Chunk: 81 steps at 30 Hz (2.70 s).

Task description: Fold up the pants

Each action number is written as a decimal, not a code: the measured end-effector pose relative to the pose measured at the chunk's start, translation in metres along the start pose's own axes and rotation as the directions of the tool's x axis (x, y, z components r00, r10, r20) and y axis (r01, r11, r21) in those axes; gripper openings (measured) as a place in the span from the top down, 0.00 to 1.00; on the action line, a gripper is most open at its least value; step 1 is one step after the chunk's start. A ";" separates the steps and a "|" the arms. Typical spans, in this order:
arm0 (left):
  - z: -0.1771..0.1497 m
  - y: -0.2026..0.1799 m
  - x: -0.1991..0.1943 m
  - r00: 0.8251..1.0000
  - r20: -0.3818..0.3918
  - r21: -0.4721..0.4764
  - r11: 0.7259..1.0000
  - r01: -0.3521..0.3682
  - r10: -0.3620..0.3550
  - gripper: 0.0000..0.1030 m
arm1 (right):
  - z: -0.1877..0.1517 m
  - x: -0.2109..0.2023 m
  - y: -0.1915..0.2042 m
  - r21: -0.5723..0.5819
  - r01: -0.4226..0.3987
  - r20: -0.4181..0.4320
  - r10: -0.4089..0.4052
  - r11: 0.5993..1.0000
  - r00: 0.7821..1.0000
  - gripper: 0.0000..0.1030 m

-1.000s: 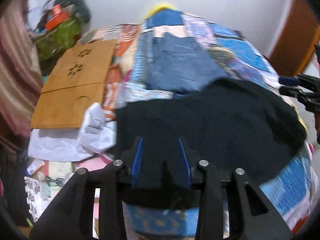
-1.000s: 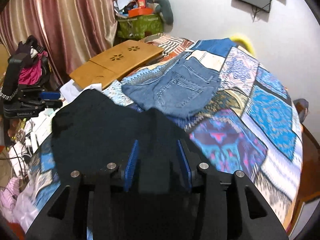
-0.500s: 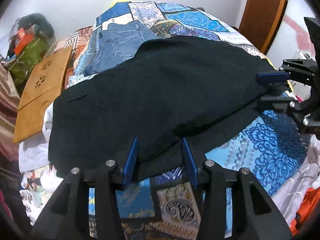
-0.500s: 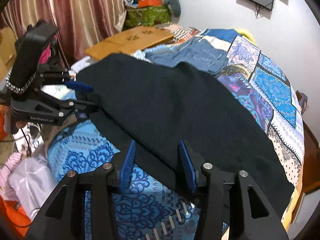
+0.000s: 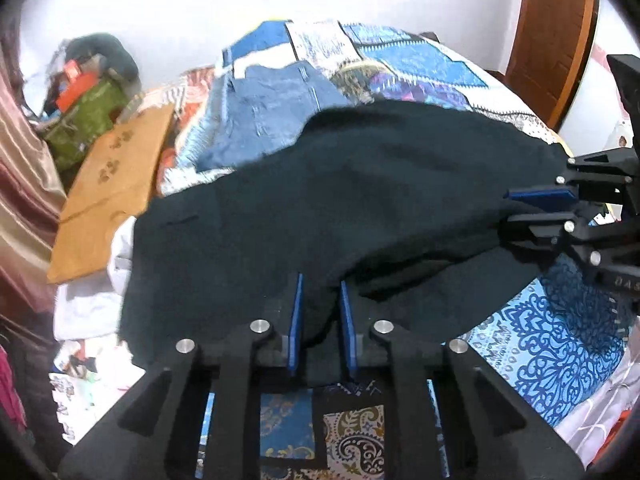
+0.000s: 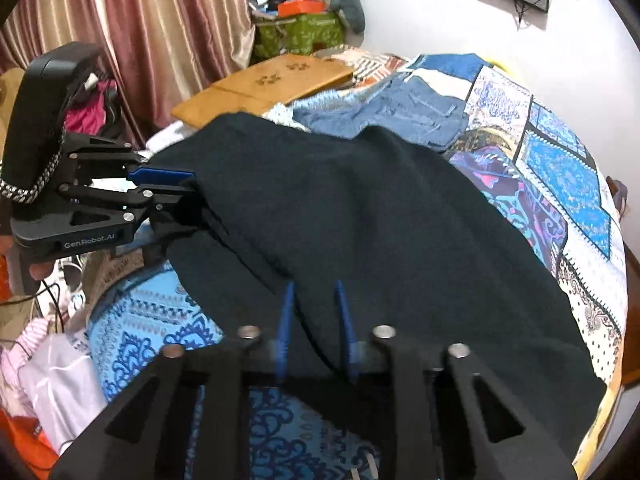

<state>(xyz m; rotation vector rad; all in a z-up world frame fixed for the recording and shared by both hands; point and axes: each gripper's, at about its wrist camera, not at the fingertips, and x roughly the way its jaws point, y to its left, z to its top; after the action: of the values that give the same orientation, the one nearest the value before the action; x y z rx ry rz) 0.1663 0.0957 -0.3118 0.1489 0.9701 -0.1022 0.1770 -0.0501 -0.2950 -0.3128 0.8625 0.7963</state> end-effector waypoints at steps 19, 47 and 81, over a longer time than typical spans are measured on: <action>-0.028 0.045 -0.045 0.994 0.027 -0.169 0.980 0.107 -0.104 0.78 | -0.010 -0.040 -0.006 0.092 -0.093 0.052 0.088 0.991 0.995 0.62; -0.056 0.111 0.046 0.982 -0.185 -0.346 0.933 -0.099 0.035 0.69 | -0.216 -0.132 -0.182 0.813 0.318 -0.078 -0.450 0.488 0.890 0.60; -0.036 0.099 0.035 0.963 -0.200 -0.257 0.939 -0.231 0.182 0.58 | -0.201 -0.133 -0.216 0.652 0.480 -0.177 -0.497 0.587 0.849 0.81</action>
<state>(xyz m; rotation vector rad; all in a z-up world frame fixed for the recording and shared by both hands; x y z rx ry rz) 0.1722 0.1988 -0.3530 -0.0003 1.1261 0.2454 0.1715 -0.3712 -0.3312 0.1250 0.9261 -0.0771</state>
